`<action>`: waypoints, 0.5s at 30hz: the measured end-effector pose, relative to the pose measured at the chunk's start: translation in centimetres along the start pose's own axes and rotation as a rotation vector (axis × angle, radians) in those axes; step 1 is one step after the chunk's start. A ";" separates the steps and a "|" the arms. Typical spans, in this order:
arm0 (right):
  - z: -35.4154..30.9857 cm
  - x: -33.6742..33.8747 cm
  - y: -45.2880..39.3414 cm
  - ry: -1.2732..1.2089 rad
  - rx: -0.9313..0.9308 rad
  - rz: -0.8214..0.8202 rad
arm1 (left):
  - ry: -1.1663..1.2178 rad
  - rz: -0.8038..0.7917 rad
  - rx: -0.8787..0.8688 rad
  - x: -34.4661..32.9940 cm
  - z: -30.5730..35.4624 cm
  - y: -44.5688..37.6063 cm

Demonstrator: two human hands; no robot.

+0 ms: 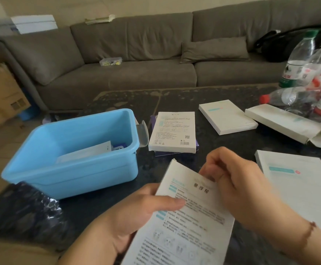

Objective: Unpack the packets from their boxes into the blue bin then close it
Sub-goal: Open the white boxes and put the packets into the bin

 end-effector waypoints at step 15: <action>0.7 1.7 0.0 -0.281 -0.044 -0.415 | -0.007 -0.086 0.027 1.7 -0.3 0.6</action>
Point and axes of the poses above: each hand's wrist, its own y-axis away from the middle knuckle, its own x-axis out of the back of the hand, z = x × y, the point moved 2 cm from there along -y, towards the middle knuckle, and after that the axes turned 10 degrees about -z, right-handed, at the moved point
